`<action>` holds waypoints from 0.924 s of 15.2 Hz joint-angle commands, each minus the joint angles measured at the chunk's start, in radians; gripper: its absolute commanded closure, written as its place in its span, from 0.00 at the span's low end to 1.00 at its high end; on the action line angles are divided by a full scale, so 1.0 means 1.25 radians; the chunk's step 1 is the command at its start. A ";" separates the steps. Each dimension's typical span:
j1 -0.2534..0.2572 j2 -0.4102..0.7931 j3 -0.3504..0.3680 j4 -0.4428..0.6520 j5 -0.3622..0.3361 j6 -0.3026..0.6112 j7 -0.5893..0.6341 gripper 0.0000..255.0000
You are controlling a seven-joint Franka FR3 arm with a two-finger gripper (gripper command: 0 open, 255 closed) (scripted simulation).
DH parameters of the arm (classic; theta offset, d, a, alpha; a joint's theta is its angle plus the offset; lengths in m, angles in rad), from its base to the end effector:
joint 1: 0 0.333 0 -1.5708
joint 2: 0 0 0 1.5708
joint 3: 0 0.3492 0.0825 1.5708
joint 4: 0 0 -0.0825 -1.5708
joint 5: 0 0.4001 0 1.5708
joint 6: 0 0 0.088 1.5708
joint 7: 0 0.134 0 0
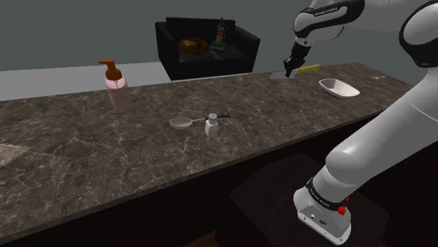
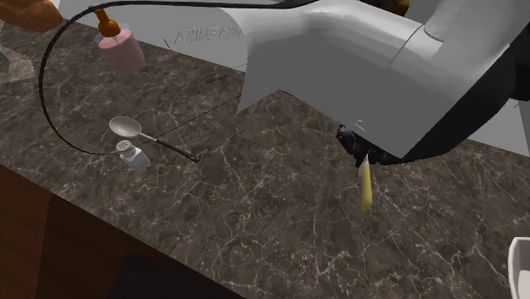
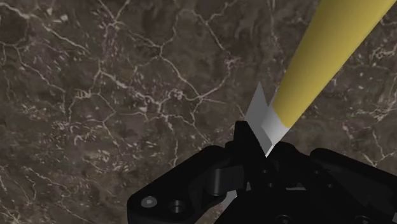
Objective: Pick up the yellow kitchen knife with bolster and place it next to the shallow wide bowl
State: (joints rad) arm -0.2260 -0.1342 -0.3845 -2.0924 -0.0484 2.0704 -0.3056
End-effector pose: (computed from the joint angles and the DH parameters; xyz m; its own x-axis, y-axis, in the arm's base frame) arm 0.4375 -0.3179 0.4865 0.9557 -0.2769 0.0998 -0.2807 -0.9595 0.0256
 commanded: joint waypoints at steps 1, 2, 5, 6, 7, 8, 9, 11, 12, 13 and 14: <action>-0.014 0.031 -0.025 0.035 0.015 -0.005 -0.049 1.00; -0.022 0.048 -0.037 0.053 0.024 -0.008 -0.072 1.00; -0.046 0.105 -0.070 0.115 0.058 -0.018 -0.143 1.00; -0.056 0.126 -0.079 0.138 0.070 -0.023 -0.166 1.00; -0.066 0.148 -0.088 0.161 0.084 -0.029 -0.190 1.00; -0.077 0.170 -0.097 0.186 0.098 -0.035 -0.214 1.00; -0.085 0.186 -0.102 0.204 0.108 -0.039 -0.229 1.00; -0.086 0.190 -0.100 0.187 0.112 -0.019 -0.232 1.00; -0.087 0.193 -0.100 0.179 0.114 -0.009 -0.233 1.00; -0.087 0.196 -0.100 0.171 0.116 0.001 -0.235 1.00; -0.087 0.199 -0.100 0.164 0.118 0.011 -0.237 1.00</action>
State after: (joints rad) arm -0.3341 0.1124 -0.5087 -1.8771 0.0970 2.0721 -0.5986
